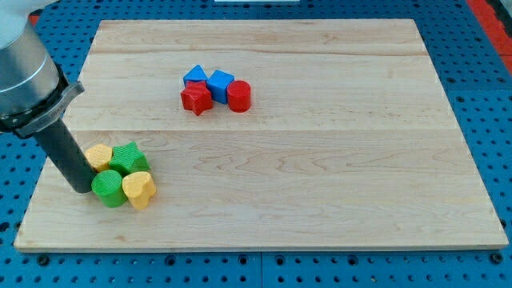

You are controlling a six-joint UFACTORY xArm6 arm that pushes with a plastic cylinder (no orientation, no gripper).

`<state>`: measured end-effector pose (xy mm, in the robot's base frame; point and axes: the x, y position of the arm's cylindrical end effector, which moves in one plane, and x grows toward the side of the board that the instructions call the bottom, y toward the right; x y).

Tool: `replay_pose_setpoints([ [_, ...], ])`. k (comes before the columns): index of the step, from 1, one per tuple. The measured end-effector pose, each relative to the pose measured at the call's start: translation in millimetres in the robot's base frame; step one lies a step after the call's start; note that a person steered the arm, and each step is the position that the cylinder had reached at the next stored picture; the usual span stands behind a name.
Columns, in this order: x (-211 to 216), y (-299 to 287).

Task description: Move the yellow hexagon to the top side

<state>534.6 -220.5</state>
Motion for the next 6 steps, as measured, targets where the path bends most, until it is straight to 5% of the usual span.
replay_pose_setpoints([
  [4, -52, 2],
  [6, -62, -53],
])
